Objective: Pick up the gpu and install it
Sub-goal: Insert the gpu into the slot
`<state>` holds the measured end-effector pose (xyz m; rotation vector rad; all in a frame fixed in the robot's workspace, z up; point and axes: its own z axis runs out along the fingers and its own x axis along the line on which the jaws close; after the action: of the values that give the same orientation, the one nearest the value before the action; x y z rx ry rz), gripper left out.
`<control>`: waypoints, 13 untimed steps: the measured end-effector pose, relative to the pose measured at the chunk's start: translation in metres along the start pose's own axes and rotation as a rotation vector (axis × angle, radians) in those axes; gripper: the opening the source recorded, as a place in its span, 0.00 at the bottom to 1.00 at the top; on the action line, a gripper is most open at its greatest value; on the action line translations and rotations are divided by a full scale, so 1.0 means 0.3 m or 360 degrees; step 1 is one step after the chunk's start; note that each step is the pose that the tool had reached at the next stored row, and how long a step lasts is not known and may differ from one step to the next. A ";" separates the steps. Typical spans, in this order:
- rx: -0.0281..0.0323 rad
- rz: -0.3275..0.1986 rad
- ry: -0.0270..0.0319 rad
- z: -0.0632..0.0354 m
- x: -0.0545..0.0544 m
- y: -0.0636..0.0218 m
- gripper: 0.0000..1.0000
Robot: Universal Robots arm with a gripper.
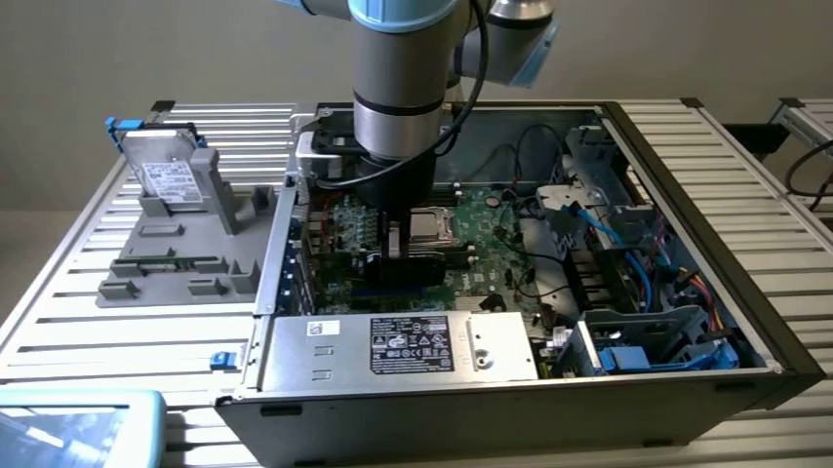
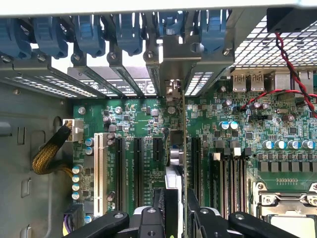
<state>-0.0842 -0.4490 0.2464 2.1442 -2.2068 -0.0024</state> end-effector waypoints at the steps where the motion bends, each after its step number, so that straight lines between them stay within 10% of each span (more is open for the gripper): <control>1: -0.00001 0.0000 0.00003 -0.001 0.000 0.000 0.28; 13: 0.00033 -0.0002 0.00001 -0.007 0.000 -0.001 0.28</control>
<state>-0.0838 -0.4491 0.2483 2.1463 -2.2067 -0.0001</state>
